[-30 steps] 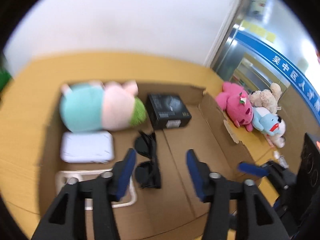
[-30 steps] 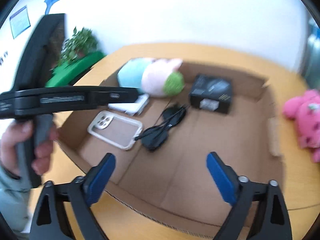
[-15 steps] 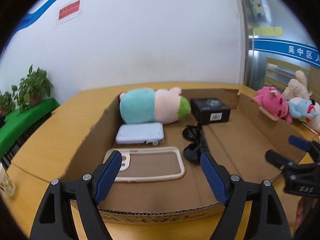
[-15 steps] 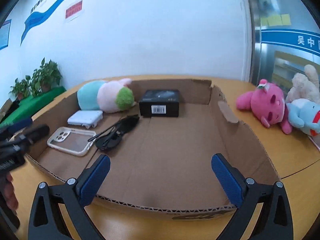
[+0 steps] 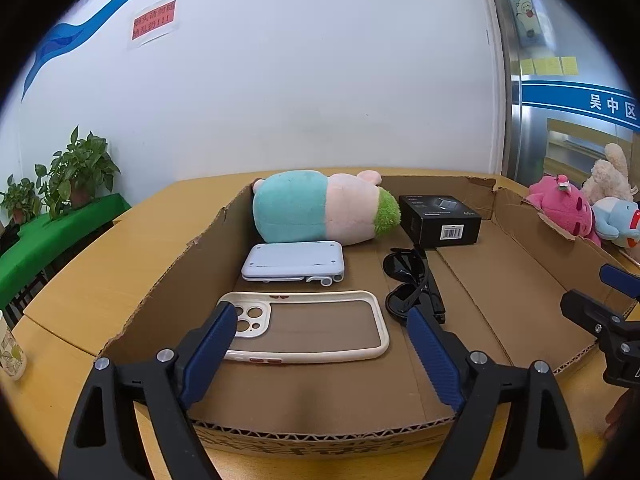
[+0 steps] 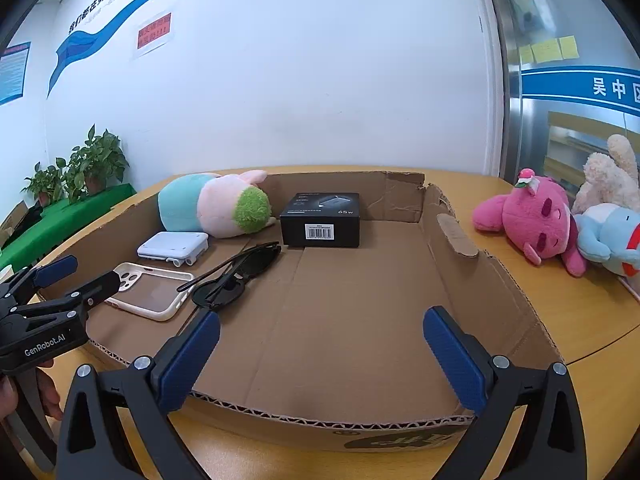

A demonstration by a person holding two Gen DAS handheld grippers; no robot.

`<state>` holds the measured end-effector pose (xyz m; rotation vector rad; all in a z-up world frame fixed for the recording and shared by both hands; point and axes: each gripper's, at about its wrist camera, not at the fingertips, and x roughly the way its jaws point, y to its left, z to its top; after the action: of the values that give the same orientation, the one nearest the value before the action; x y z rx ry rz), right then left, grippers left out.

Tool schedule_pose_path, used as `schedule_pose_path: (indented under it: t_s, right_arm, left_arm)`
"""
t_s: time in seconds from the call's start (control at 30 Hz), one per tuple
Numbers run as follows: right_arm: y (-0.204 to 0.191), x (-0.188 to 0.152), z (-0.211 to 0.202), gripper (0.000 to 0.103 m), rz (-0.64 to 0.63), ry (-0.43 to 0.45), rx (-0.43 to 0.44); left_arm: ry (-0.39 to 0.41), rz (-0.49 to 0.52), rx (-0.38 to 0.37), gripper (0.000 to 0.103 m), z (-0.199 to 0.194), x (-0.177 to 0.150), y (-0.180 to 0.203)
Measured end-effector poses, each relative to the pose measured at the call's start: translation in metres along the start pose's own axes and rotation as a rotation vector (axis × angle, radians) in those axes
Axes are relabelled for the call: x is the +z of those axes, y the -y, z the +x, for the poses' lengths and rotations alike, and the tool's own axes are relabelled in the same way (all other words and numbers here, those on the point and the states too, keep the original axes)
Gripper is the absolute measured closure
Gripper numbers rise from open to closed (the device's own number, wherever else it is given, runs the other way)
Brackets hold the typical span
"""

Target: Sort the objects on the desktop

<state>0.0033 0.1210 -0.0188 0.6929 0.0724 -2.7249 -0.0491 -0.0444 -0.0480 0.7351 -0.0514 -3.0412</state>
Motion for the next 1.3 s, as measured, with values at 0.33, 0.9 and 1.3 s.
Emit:
schedule_pose_path:
  t_s: [0.33, 0.9, 1.3]
  right_arm:
    - [-0.0014, -0.0001, -0.0004, 0.0, 0.001, -0.002, -0.002]
    - [-0.0011, 0.0001, -0.0004, 0.0, 0.001, -0.002, -0.002]
    - [-0.0011, 0.0002, -0.0005, 0.0, 0.001, -0.003, -0.002]
  left_arm:
    - [-0.006, 0.007, -0.008, 0.011, 0.0018, 0.0009, 0.0008]
    - [-0.006, 0.007, -0.009, 0.011, 0.0021, 0.001, 0.0003]
    - [-0.006, 0.007, -0.009, 0.011, 0.0027, 0.0011, 0.0003]
